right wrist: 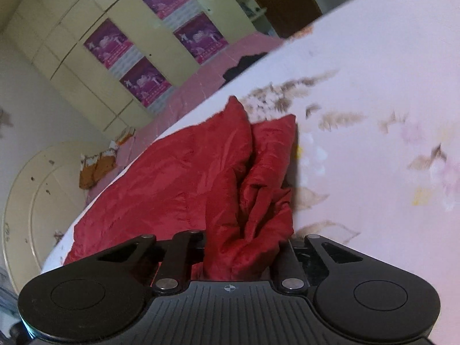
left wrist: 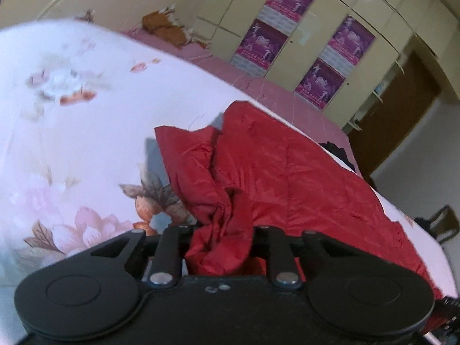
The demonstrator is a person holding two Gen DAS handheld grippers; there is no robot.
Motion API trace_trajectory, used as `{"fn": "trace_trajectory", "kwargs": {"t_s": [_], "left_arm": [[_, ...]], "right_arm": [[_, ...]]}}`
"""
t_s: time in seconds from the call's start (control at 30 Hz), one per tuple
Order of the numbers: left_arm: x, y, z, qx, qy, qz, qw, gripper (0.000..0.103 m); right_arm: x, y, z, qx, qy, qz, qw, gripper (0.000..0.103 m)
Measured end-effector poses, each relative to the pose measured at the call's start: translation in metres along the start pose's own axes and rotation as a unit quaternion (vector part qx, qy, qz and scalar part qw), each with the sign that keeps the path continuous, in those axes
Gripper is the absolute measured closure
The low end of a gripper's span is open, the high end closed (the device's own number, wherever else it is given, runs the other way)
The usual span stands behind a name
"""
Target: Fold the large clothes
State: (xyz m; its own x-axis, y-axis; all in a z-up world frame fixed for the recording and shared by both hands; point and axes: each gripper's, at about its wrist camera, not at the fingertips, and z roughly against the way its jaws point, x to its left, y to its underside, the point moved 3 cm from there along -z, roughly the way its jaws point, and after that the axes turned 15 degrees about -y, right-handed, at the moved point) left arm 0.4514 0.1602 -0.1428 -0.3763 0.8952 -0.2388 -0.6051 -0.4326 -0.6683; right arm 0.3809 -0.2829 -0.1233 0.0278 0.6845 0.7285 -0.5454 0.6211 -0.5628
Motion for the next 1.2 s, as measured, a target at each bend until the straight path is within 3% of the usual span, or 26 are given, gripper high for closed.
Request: {"fn": "trace_trajectory", "kwargs": {"t_s": [0.17, 0.4, 0.77, 1.2], "left_arm": [[-0.013, 0.004, 0.030, -0.010, 0.002, -0.025, 0.9996, 0.085], [-0.017, 0.046, 0.074, -0.008, -0.002, -0.033, 0.9994, 0.085], [-0.002, 0.107, 0.139, -0.006, -0.011, -0.025, 0.9996, 0.085], [0.031, 0.163, 0.189, 0.004, -0.019, -0.005, 0.9998, 0.085]], "right_arm": [[0.001, -0.001, 0.024, 0.005, -0.002, 0.025, 1.000, 0.089], [-0.010, 0.011, 0.074, 0.023, 0.004, 0.041, 0.999, 0.089], [-0.025, 0.037, 0.151, 0.044, -0.005, 0.052, 0.998, 0.089], [-0.038, 0.069, 0.210, 0.055, -0.020, 0.046, 0.997, 0.089]]}}
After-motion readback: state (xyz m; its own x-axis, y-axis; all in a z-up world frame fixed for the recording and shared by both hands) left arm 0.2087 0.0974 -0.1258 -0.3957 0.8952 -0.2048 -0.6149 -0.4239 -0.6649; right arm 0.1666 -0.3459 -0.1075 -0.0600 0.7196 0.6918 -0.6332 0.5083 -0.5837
